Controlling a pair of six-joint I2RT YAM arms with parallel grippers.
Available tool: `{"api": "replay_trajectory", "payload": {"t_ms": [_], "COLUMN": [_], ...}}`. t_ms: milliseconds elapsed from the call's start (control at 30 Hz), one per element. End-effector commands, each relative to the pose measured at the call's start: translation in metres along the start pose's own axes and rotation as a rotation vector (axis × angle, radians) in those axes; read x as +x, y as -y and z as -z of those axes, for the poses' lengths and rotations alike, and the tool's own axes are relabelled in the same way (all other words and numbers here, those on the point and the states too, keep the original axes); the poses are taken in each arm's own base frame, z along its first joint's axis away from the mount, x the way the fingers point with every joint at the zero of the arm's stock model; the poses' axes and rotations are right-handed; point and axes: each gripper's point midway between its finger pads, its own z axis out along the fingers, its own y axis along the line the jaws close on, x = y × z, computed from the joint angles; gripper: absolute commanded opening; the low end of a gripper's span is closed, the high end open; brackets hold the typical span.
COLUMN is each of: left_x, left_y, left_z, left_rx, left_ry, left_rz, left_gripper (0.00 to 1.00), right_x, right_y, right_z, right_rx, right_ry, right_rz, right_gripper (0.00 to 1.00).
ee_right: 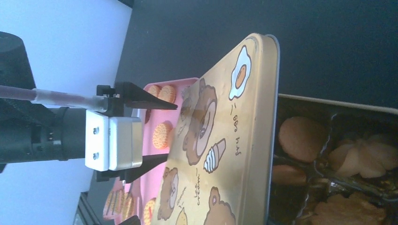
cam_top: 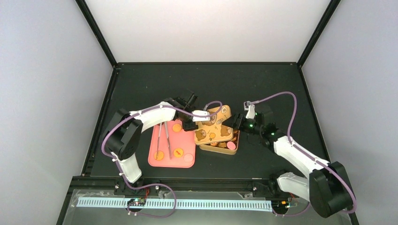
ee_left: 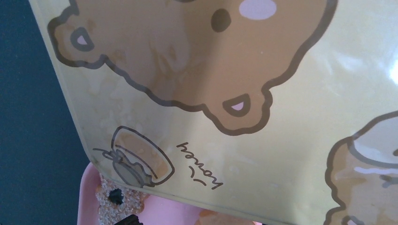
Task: Pack the cookies
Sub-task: Place the box lid on the packing box.
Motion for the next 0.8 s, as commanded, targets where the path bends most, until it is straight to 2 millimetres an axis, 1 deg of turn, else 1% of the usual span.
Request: {"api": "replay_trajectory", "payload": {"t_ms": [0, 133, 200, 300, 500, 667, 767], "left_x": [-0.021, -0.024, -0.025, -0.025, -0.029, -0.029, -0.033], "left_y": [-0.008, -0.007, -0.006, -0.007, -0.004, -0.002, -0.001], "left_z": [0.003, 0.004, 0.004, 0.005, 0.010, 0.007, 0.008], "left_rx": [-0.010, -0.014, -0.017, -0.022, -0.028, -0.035, -0.037], "left_ry": [0.056, 0.062, 0.061, 0.061, 0.070, 0.058, 0.065], "left_rz": [-0.012, -0.019, -0.027, -0.030, -0.043, -0.064, -0.079], "left_gripper": [0.69, 0.68, 0.68, 0.68, 0.68, 0.67, 0.68], "right_x": [0.016, 0.031, 0.035, 0.036, 0.037, 0.037, 0.033], "right_y": [0.013, 0.037, 0.045, 0.050, 0.053, 0.048, 0.045], "right_z": [0.005, 0.011, 0.018, 0.026, 0.034, 0.037, 0.039], "right_rx": [0.037, 0.125, 0.165, 0.211, 0.257, 0.241, 0.233], "right_ry": [-0.029, -0.043, -0.039, -0.033, -0.043, -0.041, -0.023], "right_rz": [-0.033, -0.044, -0.034, -0.012, 0.021, 0.027, 0.029], "right_gripper": [0.65, 0.61, 0.60, 0.60, 0.59, 0.57, 0.57]}}
